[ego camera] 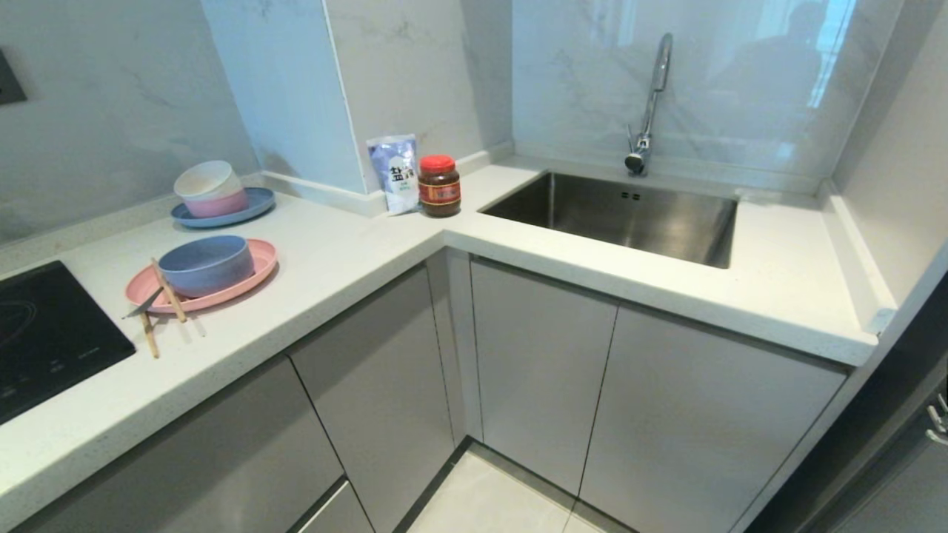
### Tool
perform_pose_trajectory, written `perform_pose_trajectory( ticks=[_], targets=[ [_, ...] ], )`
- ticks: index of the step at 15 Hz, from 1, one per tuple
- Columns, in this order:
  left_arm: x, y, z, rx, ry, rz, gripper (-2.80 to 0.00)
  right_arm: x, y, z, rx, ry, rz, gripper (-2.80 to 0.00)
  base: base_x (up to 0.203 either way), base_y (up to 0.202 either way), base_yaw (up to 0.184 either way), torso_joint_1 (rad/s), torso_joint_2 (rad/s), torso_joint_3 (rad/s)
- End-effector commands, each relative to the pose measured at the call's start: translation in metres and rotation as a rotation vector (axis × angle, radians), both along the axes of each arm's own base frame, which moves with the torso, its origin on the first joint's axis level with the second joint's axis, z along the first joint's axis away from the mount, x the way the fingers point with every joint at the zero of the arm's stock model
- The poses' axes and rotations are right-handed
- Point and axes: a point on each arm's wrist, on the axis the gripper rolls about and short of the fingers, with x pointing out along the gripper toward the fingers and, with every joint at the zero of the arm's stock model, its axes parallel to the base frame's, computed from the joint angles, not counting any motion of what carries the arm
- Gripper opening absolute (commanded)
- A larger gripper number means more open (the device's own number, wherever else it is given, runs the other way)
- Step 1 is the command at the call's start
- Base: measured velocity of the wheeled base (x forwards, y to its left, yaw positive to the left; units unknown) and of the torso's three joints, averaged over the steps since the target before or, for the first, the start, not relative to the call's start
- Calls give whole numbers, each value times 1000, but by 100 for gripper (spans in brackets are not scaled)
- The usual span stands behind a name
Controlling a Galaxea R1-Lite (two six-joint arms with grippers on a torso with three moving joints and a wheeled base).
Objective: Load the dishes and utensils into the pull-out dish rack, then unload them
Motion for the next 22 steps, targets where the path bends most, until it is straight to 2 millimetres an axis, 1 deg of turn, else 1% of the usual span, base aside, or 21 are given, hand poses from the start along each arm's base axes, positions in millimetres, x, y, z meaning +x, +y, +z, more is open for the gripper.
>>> perform_pose_trajectory(
  ticks=[1, 14, 22],
  targets=[
    [2, 0, -7, -1, 27, 0, -280, 0, 0, 0, 0, -3, -1, -280, 0, 0, 0, 2, 2, 207],
    [2, 0, -7, -2, 26, 0, -280, 0, 0, 0, 0, -3, -1, -280, 0, 0, 0, 3, 2, 197],
    [2, 0, -7, -3, 25, 0, -280, 0, 0, -1, 0, -2, -1, -280, 0, 0, 0, 0, 1, 17]
  ],
)
